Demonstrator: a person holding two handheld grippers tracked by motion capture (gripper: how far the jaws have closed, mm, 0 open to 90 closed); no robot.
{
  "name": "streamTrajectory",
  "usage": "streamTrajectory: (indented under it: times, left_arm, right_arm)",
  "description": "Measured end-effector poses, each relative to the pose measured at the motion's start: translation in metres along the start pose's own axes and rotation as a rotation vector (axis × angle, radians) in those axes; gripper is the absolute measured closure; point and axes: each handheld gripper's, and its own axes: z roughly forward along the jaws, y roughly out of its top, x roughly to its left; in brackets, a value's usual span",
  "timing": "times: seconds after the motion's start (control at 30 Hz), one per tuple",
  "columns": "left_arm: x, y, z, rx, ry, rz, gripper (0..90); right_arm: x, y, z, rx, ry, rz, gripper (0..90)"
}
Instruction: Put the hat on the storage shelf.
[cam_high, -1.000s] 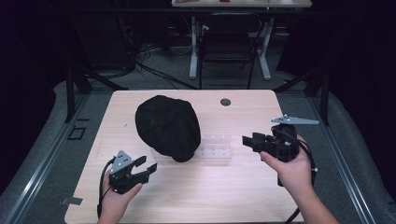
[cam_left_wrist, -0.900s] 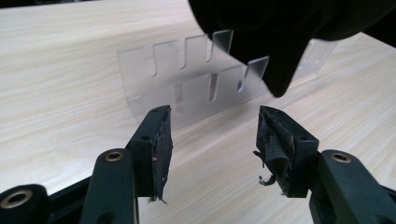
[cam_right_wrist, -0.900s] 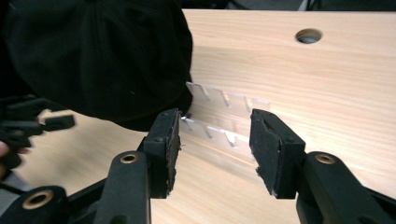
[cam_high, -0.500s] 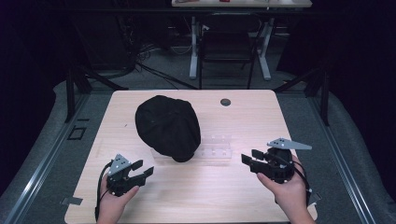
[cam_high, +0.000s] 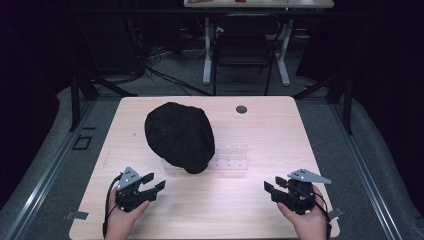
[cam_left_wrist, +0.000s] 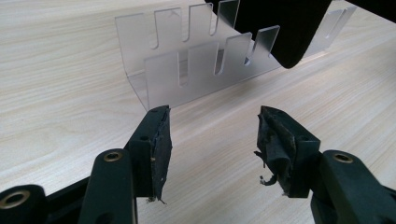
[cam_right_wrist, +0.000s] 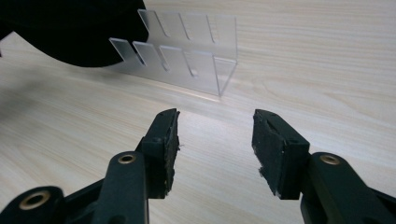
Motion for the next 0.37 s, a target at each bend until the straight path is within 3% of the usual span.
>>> streamTrajectory:
  times: [0.17, 0.37]
  left_arm:
    - [-0.002, -0.001, 0.002, 0.014, -0.015, -0.009, 45.7]
    - [-0.006, -0.002, 0.006, 0.020, -0.028, 0.020, 47.5]
  right_arm:
    - [-0.006, -0.016, 0.009, 0.002, -0.006, -0.005, 53.3]
    - [-0.012, -0.031, 0.018, -0.021, -0.044, -0.045, 58.2]
